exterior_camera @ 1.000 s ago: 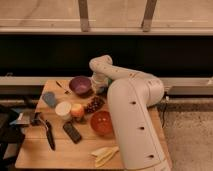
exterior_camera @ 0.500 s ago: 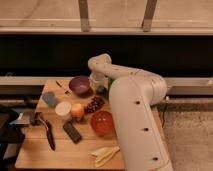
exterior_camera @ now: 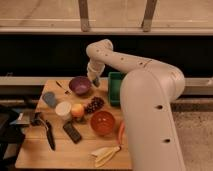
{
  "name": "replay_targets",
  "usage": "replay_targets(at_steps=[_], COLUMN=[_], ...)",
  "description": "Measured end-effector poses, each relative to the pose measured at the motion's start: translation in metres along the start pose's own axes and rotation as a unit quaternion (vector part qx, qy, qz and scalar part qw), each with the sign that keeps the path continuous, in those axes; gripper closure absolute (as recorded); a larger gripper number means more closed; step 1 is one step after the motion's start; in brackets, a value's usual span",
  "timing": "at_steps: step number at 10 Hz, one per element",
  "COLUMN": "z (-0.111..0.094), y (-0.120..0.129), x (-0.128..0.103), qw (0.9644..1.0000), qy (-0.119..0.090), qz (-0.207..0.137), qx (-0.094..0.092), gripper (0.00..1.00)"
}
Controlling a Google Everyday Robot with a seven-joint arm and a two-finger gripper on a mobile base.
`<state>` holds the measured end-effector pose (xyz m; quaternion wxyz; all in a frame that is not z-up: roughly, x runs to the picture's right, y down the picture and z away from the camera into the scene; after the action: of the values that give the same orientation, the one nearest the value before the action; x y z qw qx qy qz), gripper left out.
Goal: Place sponge in red bowl
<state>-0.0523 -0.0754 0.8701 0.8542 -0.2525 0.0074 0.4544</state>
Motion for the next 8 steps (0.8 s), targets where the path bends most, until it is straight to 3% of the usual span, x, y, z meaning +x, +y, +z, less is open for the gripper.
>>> replay_targets(at_steps=[3, 6, 7, 8], z=[-0.035, -0.041, -0.042, -0.045], y=[-0.004, 0.000, 0.004, 0.019], x=[0.025, 0.075, 0.081, 0.094], qw=[0.9995, 0.9967, 0.9962, 0.9949], qy=[-0.012, -0.015, -0.015, -0.011], qz=[0.030, 0.070, 0.074, 0.082], qx=[0.000, -0.039, -0.044, -0.057], gripper=[1.00, 1.00, 1.00, 1.00])
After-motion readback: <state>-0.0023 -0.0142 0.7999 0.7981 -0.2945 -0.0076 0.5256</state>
